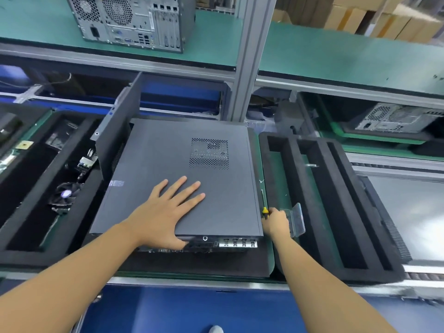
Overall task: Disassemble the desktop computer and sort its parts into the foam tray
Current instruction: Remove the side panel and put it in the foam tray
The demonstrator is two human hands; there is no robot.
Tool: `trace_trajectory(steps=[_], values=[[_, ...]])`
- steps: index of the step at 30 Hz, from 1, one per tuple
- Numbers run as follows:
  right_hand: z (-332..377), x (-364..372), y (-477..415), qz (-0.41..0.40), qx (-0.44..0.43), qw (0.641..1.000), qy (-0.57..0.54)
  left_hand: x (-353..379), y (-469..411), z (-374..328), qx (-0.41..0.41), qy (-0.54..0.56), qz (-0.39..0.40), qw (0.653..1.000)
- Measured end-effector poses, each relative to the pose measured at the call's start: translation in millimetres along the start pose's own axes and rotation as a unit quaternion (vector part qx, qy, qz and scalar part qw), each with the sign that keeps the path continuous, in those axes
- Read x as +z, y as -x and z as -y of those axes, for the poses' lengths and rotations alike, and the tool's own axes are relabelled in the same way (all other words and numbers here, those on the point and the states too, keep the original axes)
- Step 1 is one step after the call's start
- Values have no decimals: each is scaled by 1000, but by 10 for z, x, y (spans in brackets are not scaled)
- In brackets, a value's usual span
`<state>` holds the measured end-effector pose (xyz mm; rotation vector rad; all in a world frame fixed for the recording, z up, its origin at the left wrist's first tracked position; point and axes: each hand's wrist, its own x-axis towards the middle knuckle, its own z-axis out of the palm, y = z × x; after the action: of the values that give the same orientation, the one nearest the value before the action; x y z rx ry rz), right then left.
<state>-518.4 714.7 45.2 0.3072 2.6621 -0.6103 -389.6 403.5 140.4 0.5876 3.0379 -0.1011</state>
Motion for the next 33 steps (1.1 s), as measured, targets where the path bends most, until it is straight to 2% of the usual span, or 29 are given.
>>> trace_trajectory(steps=[5, 8, 9, 11, 12, 14, 16, 19, 21, 26, 33], values=[[8, -39, 135, -1, 21, 999, -39, -11, 13, -8, 0, 5, -6, 1000], [133, -209, 308, -79, 24, 991, -107, -4, 4, 0, 2, 4, -5, 1000], [225, -293, 388, -118, -11, 980, -158, -2, 0, 3, 1, 2, -1, 1000], [472, -459, 597, -176, -142, 948, -225, 10, -1, 12, 1, -3, 8, 1000], [616, -530, 719, -181, -222, 934, -213, 16, 0, 15, 1, -3, 11, 1000], [894, -588, 949, -145, -376, 909, -105, 12, 10, 25, 5, -4, 19, 1000], [1092, -534, 1135, -76, -451, 888, 41, 5, 37, 53, 15, -11, 26, 999], [1148, -375, 1258, 40, -441, 875, 198, 21, 172, 170, 11, -14, 28, 999], [1079, -272, 1290, 61, -429, 861, 266, 60, 325, 296, -14, -18, 27, 999], [980, -70, 1340, -62, -432, 822, 366, 178, 538, 441, -70, -35, 31, 996], [973, -17, 1410, -82, -423, 823, 370, 214, 535, 392, -63, -40, 26, 997]])
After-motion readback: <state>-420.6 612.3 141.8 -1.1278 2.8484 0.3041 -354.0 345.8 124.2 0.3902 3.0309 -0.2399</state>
